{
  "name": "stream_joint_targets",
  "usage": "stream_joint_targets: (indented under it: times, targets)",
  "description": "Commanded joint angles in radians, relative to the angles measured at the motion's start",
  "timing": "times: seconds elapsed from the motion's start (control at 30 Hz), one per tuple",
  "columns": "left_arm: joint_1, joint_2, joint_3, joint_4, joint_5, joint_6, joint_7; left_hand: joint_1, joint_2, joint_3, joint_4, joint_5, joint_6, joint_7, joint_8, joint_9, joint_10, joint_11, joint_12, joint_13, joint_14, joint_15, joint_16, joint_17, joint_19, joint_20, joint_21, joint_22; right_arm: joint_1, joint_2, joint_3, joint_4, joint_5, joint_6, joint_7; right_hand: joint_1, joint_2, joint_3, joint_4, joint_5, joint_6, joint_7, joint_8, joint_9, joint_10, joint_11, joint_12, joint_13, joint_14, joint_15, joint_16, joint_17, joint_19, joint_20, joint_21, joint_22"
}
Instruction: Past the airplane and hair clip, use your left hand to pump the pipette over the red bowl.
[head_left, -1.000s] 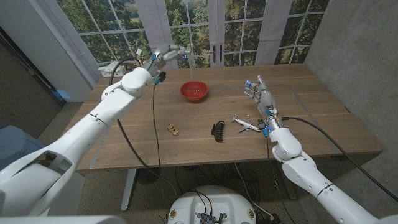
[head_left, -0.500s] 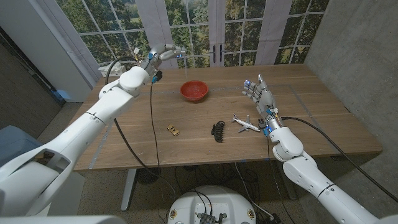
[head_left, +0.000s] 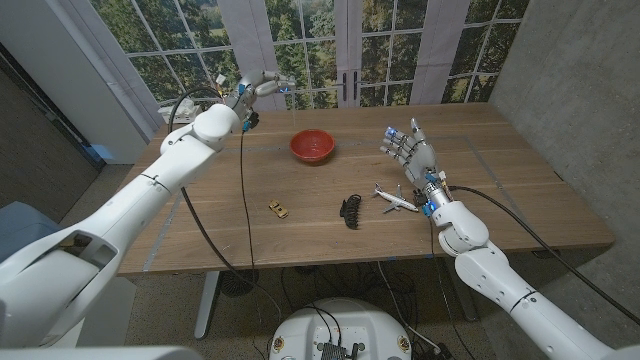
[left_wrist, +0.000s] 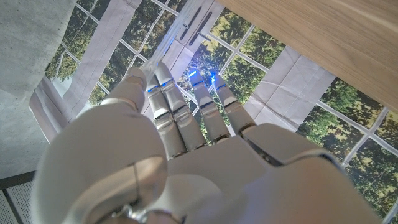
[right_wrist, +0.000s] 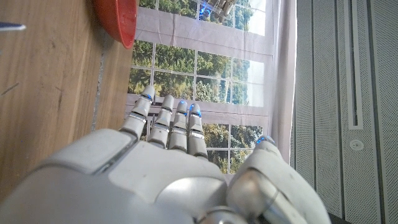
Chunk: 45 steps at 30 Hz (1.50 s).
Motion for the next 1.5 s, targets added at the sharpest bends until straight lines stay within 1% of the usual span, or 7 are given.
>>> stream_joint_targets:
  times: [0.03,0.13,0.23,0.63,0.87,1.3,1.5]
  targets:
    - [-0.027,-0.012,0.021,0.044,0.025,0.020,0.001,0.013,-0.001,-0.005,-0.002,-0.003,-0.002,-0.004,-0.003,0.001,0.006,-0.005,-0.001,0.005,-0.006,-0.144,0.005,0.003,0.002,-0.009,-0.003,0.003,0.045,0.011,-0.012,0.033,0.071,-0.021,0.086,0.033,0.004,0.019,-0.026,0.011,0.005,-0.012,-0.003,-0.005,-0.004,-0.001,-0.003,-0.009,0.000,-0.015,-0.012,-0.006,0.015,-0.048,0.001,-0.001]
    - [-0.028,-0.014,0.023,0.049,0.029,0.022,0.005,0.014,-0.002,-0.006,-0.002,-0.003,-0.002,-0.004,-0.003,0.001,0.006,-0.005,-0.001,0.005,-0.007,-0.144,0.005,0.003,0.002,-0.009,-0.003,0.002,0.056,0.015,-0.015,0.040,0.075,-0.021,0.099,0.053,0.005,0.031,-0.047,0.015,0.008,-0.025,-0.005,-0.009,0.000,-0.004,-0.004,-0.021,-0.013,-0.027,-0.028,-0.019,0.028,-0.071,-0.001,-0.003]
    - [-0.032,-0.016,0.026,0.057,0.033,0.016,0.006,0.015,-0.001,-0.006,-0.003,-0.002,-0.002,-0.005,-0.003,0.001,0.006,-0.005,-0.001,0.005,-0.007,-0.145,0.005,0.003,0.002,-0.009,-0.003,0.002,0.063,0.016,-0.020,0.044,0.074,-0.023,0.109,0.058,0.005,0.034,-0.052,0.016,0.010,-0.028,-0.005,-0.010,0.001,-0.006,-0.004,-0.024,-0.015,-0.030,-0.031,-0.023,0.033,-0.080,-0.001,-0.004]
    - [-0.082,-0.065,0.059,0.153,0.049,-0.042,-0.014,0.020,0.001,-0.007,-0.002,-0.002,0.000,-0.006,-0.003,0.001,0.006,-0.005,-0.002,0.005,-0.005,-0.146,0.006,0.003,0.004,-0.010,-0.002,0.002,0.072,0.013,-0.031,0.037,0.062,-0.052,0.096,0.065,0.006,0.042,-0.067,0.018,0.001,-0.035,-0.012,-0.014,-0.013,-0.009,-0.012,-0.038,-0.017,-0.014,-0.043,-0.039,0.018,-0.050,-0.014,-0.005]
    - [-0.111,-0.094,0.078,0.205,0.058,-0.065,-0.019,0.020,0.007,-0.005,0.001,-0.001,-0.001,-0.006,-0.004,0.001,0.008,-0.005,-0.002,0.005,-0.005,-0.145,0.006,0.003,0.005,-0.008,-0.003,0.002,0.072,0.012,-0.029,0.035,0.056,-0.054,0.087,0.063,0.007,0.043,-0.070,0.018,-0.002,-0.038,-0.014,-0.015,-0.015,-0.009,-0.012,-0.042,-0.016,-0.008,-0.046,-0.042,0.016,-0.047,-0.017,-0.005]
    - [-0.143,-0.122,0.096,0.256,0.067,-0.087,-0.028,0.021,0.010,-0.004,0.002,0.000,0.002,-0.005,-0.003,0.001,0.009,-0.005,-0.002,0.005,-0.004,-0.145,0.005,0.002,0.006,-0.008,-0.003,0.002,0.075,0.011,-0.027,0.037,0.055,-0.057,0.083,0.059,0.008,0.045,-0.073,0.017,-0.004,-0.036,-0.016,-0.016,-0.012,-0.005,-0.011,-0.049,-0.011,-0.005,-0.048,-0.048,0.015,-0.044,-0.022,-0.005]
    - [-0.154,-0.131,0.100,0.275,0.069,-0.097,-0.030,0.017,0.019,-0.001,0.008,0.001,0.003,-0.001,-0.003,0.002,0.010,-0.004,-0.002,0.006,-0.002,-0.143,0.003,0.000,0.005,-0.007,-0.003,0.002,0.076,0.011,-0.027,0.038,0.048,-0.055,0.076,0.058,0.009,0.046,-0.074,0.017,-0.003,-0.035,-0.016,-0.016,-0.010,-0.004,-0.010,-0.052,-0.009,-0.006,-0.050,-0.051,0.016,-0.043,-0.024,-0.005]
